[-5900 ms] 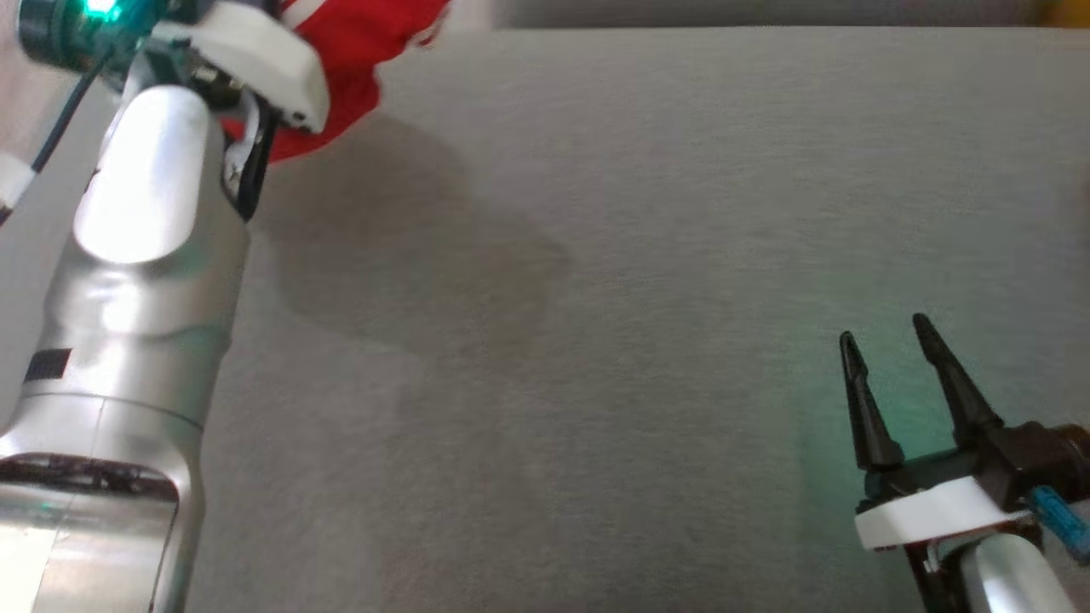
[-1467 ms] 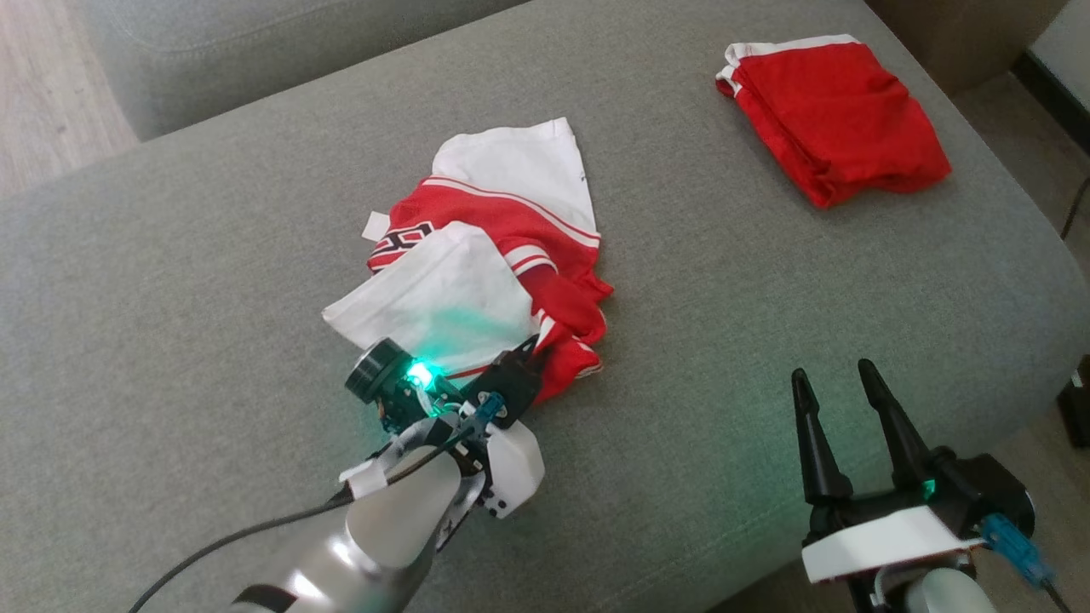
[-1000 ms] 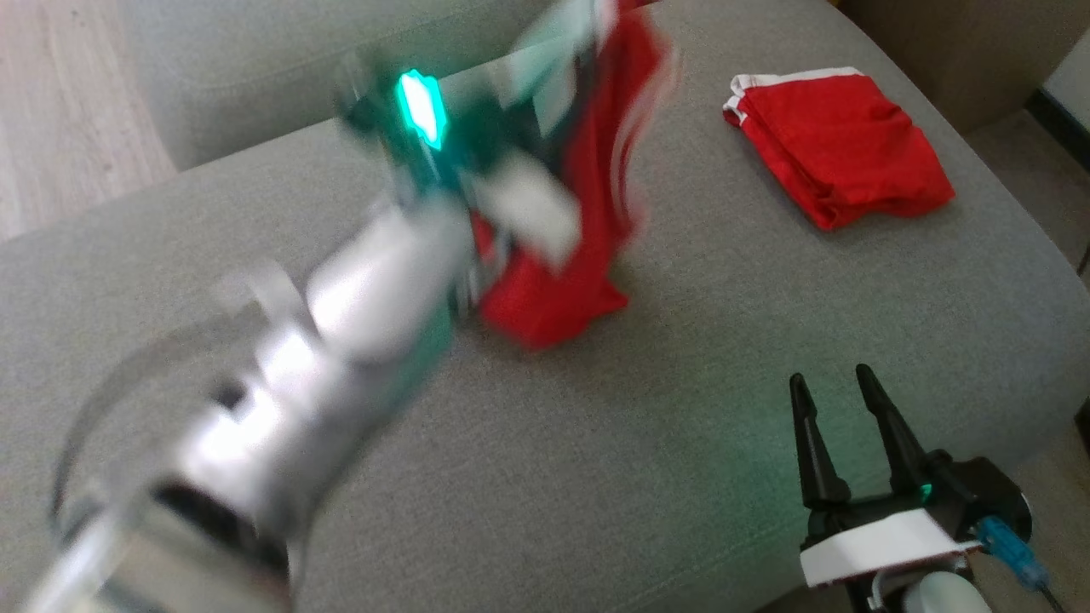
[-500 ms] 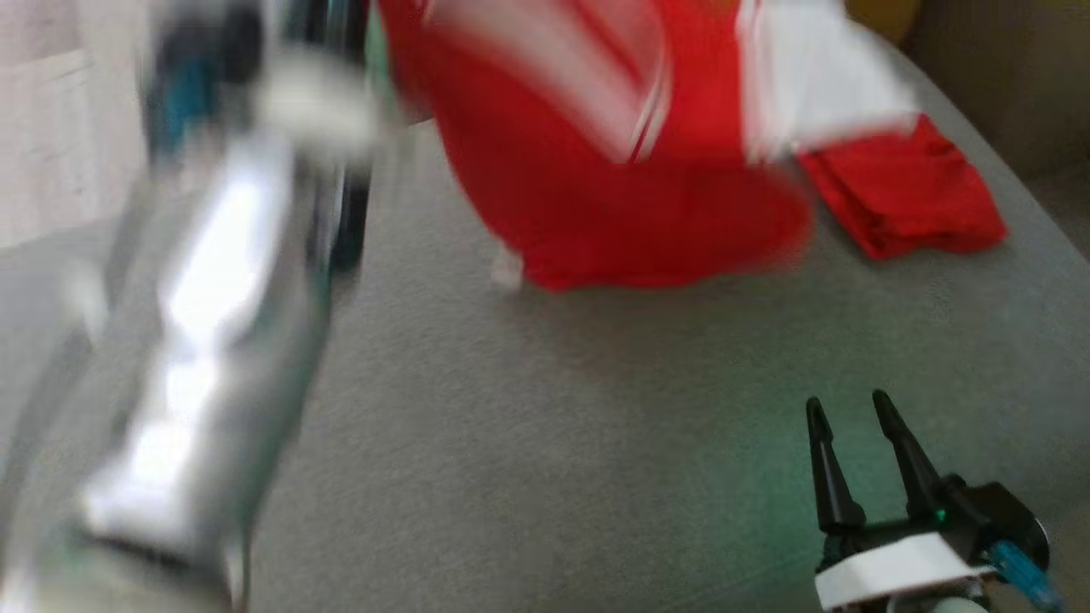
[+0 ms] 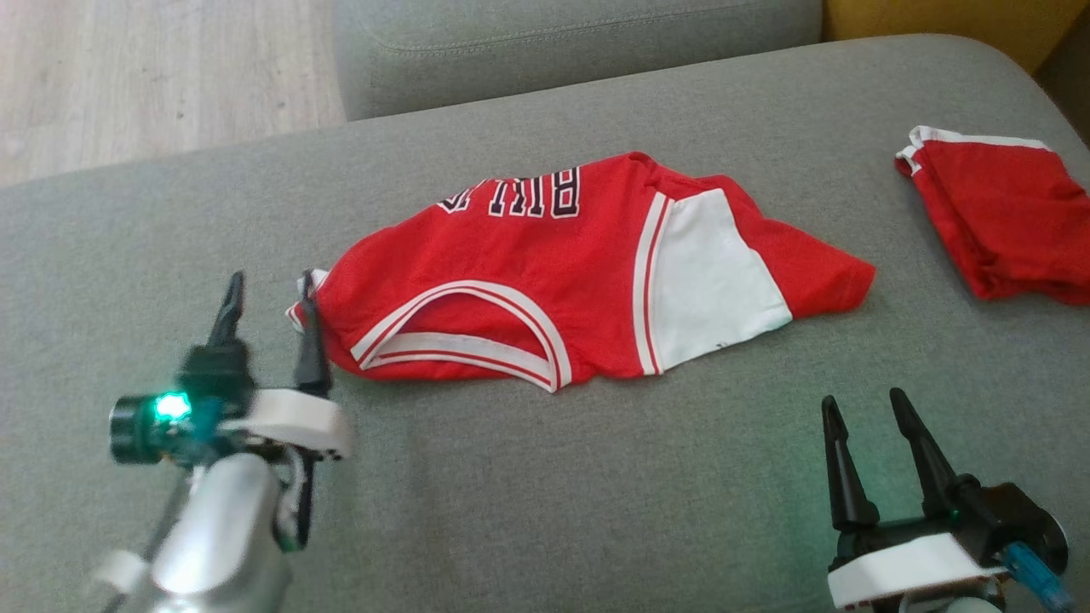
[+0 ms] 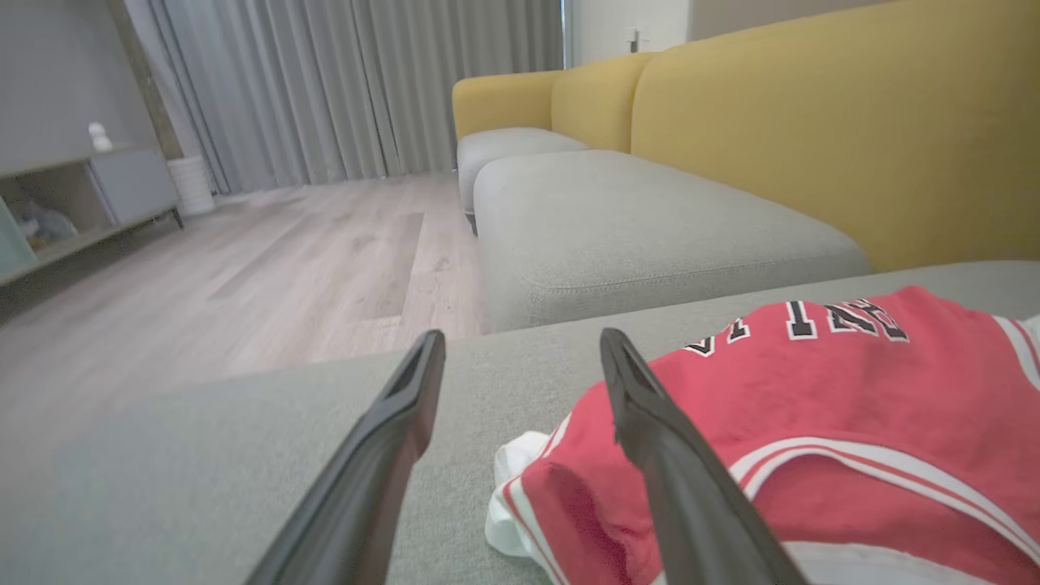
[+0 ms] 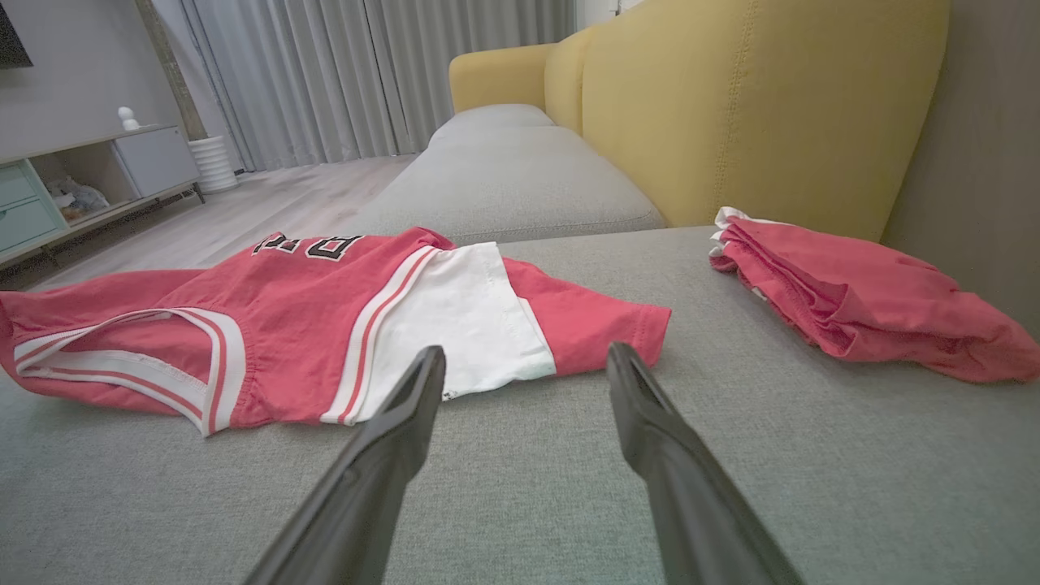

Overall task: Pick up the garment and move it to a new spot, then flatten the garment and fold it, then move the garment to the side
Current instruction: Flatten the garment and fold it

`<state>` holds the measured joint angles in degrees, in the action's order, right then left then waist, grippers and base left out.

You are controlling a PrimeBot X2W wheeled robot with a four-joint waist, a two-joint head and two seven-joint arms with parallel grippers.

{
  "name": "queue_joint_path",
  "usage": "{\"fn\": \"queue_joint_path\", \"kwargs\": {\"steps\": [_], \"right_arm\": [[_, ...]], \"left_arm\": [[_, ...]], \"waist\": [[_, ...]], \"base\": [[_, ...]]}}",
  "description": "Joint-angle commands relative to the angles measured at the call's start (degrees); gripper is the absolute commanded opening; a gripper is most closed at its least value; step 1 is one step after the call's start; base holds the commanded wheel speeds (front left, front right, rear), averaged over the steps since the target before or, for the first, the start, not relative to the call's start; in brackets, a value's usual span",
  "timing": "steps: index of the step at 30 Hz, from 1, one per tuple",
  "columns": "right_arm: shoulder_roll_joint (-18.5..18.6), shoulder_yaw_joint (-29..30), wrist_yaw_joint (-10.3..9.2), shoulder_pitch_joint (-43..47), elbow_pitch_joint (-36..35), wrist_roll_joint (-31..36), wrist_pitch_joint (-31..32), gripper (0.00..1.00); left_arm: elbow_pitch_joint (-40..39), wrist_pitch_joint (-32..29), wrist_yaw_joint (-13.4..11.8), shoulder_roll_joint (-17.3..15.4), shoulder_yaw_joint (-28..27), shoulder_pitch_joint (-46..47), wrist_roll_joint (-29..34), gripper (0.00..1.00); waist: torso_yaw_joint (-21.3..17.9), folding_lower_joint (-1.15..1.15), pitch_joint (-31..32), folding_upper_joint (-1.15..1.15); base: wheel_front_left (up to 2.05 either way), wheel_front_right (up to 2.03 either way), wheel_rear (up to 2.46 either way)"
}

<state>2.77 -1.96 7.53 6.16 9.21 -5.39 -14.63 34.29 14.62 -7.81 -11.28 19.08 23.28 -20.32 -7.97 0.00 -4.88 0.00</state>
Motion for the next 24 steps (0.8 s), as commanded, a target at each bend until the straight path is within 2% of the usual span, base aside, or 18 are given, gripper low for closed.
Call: {"fn": "queue_joint_path", "kwargs": {"steps": [1, 4, 7, 14, 20, 24], "right_arm": [[1.2, -1.3, -0.04, -1.5, -2.0, 0.0, -0.4, 1.00], [1.3, -1.9, -0.04, -1.8, -2.0, -0.1, -0.4, 1.00], [1.2, -2.3, -0.04, -2.2, -2.2, -0.1, -0.4, 1.00], [0.8, -2.6, -0.04, -4.0, -2.7, -0.7, -0.4, 1.00], [0.4, -2.9, -0.04, -5.8, -2.5, -1.7, -0.4, 1.00], [0.2, -3.1, -0.04, -6.8, -2.4, -2.6, -0.4, 1.00]], "left_arm": [[-2.4, 0.4, -1.0, -1.0, -1.2, 1.4, 1.8, 1.00], [-5.5, 0.4, -3.3, 0.2, 2.2, 1.1, 8.1, 1.00], [-6.5, 0.4, -3.4, 2.6, 6.6, 2.2, 12.2, 1.00], [-2.9, -3.4, 1.2, 7.6, 17.9, 8.0, 16.0, 1.00], [0.9, -9.0, 4.7, 8.4, 26.3, 13.8, 14.8, 1.00], [1.8, -12.1, 5.2, 8.4, 31.5, 17.6, 12.1, 1.00]], "waist": [[-0.1, 0.00, 0.0, 0.00], [-1.2, 0.00, -0.4, 0.00], [-3.4, 0.00, -1.5, 0.00], [-10.5, 0.00, -6.1, 0.00], [-16.9, 0.00, -10.6, 0.00], [-20.3, 0.00, -13.7, 0.00]], "base": [[0.00, 0.00, 0.00], [0.00, 0.00, 0.00], [0.00, 0.00, 0.00], [0.00, 0.00, 0.00], [0.00, 0.00, 0.00], [0.00, 0.00, 0.00]]}}
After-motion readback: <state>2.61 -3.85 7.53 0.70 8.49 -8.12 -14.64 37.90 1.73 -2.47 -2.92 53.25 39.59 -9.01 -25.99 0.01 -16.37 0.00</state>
